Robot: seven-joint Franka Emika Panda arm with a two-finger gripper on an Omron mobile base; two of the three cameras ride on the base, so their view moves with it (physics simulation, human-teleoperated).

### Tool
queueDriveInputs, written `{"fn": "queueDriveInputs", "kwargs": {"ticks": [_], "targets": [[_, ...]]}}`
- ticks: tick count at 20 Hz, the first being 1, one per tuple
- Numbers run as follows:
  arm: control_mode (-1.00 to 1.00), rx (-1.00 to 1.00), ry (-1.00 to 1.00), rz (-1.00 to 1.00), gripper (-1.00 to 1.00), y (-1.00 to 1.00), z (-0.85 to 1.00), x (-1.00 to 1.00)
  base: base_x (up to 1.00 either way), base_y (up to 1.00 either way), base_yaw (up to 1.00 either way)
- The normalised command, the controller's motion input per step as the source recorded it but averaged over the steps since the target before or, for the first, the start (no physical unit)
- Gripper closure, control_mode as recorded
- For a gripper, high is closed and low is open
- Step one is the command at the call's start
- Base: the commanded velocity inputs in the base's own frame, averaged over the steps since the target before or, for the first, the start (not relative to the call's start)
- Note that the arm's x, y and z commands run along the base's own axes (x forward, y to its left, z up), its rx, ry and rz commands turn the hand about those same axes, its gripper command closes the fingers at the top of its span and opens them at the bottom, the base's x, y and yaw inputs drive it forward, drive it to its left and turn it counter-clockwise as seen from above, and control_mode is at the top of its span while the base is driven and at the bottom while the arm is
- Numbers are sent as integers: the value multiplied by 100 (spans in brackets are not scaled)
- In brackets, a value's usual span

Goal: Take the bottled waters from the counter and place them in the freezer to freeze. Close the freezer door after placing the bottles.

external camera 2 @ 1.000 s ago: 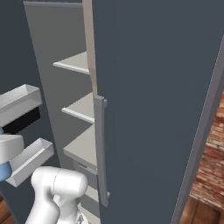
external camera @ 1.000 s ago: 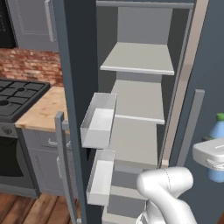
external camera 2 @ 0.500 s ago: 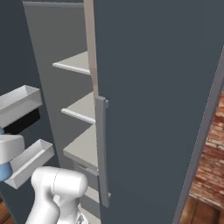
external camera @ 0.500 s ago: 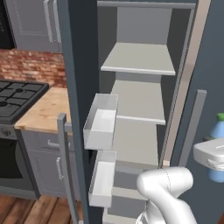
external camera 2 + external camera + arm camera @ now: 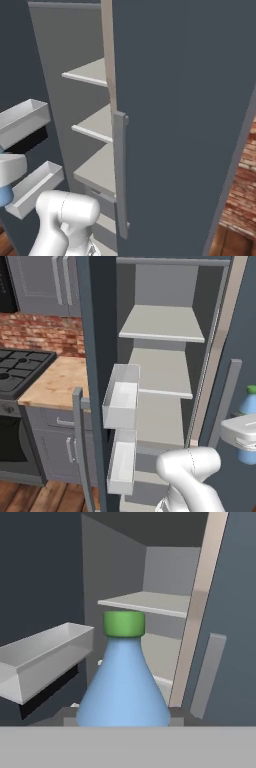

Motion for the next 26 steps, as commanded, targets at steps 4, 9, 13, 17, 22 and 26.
{"fn": "queueDriveInputs", "kwargs": {"ticks": [4,9,13,17,22,26], "targets": [[100,0,0,0,100,0,0,0,18,14,0],[100,0,0,0,100,0,0,0,17,9,0],[-100,0,-6,0,100,1,0,11,0,0,0],[-100,0,-1,-3,100,4,0,22,0,0,0],[-100,0,0,-19,100,5,20,45,0,0,0],[-100,1,0,-24,100,0,45,41,0,0,0]]}}
